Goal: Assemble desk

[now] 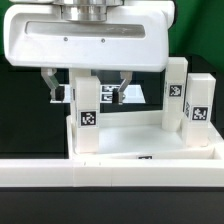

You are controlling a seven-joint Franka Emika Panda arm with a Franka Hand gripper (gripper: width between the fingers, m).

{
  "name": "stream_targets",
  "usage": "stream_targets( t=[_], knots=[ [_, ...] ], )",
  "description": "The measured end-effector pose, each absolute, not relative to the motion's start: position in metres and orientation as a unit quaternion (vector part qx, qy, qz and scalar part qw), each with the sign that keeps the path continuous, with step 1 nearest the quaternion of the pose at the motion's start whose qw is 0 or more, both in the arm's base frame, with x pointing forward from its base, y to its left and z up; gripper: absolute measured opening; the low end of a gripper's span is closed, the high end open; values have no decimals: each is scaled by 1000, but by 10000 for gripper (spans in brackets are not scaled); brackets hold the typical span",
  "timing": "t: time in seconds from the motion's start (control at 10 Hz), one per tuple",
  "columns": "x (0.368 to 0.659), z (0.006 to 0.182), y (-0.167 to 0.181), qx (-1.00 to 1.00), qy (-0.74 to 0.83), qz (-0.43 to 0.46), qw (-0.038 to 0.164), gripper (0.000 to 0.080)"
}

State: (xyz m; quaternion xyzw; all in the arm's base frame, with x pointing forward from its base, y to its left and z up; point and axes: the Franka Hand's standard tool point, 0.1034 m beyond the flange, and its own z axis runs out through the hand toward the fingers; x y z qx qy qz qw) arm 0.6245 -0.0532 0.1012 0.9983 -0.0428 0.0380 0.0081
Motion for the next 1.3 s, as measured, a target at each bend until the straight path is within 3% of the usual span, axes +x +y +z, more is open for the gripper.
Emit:
stream_targets(
  t=[0.2,0.5,0.9,1.3],
  knots=[
    [624,101,-54,999,6,37,11,649],
    [624,101,-56,999,8,37,12,287],
    [624,101,-56,999,-15,37,10,288],
    [624,100,-55,970,-242,40,0,289]
  ],
)
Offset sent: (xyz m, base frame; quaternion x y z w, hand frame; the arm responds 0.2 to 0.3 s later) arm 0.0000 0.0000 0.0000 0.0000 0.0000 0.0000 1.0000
